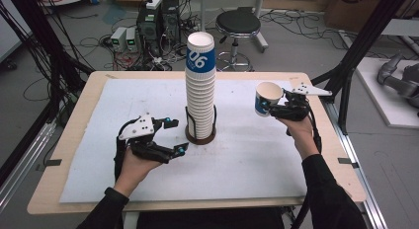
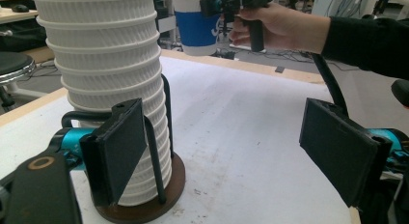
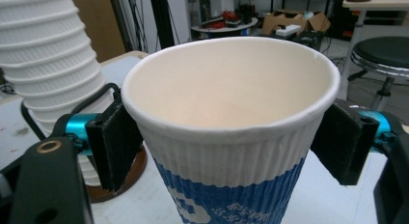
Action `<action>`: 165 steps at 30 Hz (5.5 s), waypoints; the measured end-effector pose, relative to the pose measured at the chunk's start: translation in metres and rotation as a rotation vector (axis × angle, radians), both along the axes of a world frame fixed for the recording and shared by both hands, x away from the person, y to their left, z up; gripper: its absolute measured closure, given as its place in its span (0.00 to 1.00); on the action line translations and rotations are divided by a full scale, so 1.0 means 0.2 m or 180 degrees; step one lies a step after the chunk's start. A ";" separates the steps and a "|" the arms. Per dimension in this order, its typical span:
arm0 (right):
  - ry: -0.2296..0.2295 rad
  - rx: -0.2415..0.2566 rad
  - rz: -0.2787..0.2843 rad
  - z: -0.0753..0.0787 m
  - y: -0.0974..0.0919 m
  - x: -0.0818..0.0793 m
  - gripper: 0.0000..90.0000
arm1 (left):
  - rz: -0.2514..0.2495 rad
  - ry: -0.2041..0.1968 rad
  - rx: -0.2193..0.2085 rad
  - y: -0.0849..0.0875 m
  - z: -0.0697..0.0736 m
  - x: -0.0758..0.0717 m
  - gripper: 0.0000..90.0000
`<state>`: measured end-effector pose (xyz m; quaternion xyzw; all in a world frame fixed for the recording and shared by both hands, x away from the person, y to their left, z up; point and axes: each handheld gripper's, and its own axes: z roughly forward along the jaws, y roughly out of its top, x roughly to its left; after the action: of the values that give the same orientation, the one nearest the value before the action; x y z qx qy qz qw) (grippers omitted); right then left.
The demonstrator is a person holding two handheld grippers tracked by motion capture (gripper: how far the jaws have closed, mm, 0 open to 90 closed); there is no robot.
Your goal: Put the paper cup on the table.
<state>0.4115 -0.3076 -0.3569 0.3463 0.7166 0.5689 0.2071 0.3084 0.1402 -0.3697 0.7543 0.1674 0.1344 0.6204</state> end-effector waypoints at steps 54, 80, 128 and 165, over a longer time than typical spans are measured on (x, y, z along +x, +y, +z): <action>0.0302 -0.0212 -0.0891 -0.40 0.02 0.18 0.22 | -0.0026 0.0010 0.0010 0.00 -0.01 -0.01 0.18; 0.0538 -0.0584 -0.0923 -0.39 0.04 0.15 0.16 | -0.0061 0.0031 0.0048 -0.02 -0.01 0.00 0.18; 0.0639 -0.0674 -0.0912 -0.26 -0.03 -0.12 0.15 | -0.0138 0.0063 0.0117 -0.05 -0.02 0.00 0.18; -0.0378 0.0225 0.1097 0.12 0.07 -0.43 0.16 | 0.0043 -0.0044 -0.0314 0.09 0.18 -0.04 0.18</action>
<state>0.3255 -0.2932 -0.3323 0.1913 0.7313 0.6403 0.1363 0.3006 0.1586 -0.3345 0.7207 0.1747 0.1354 0.6571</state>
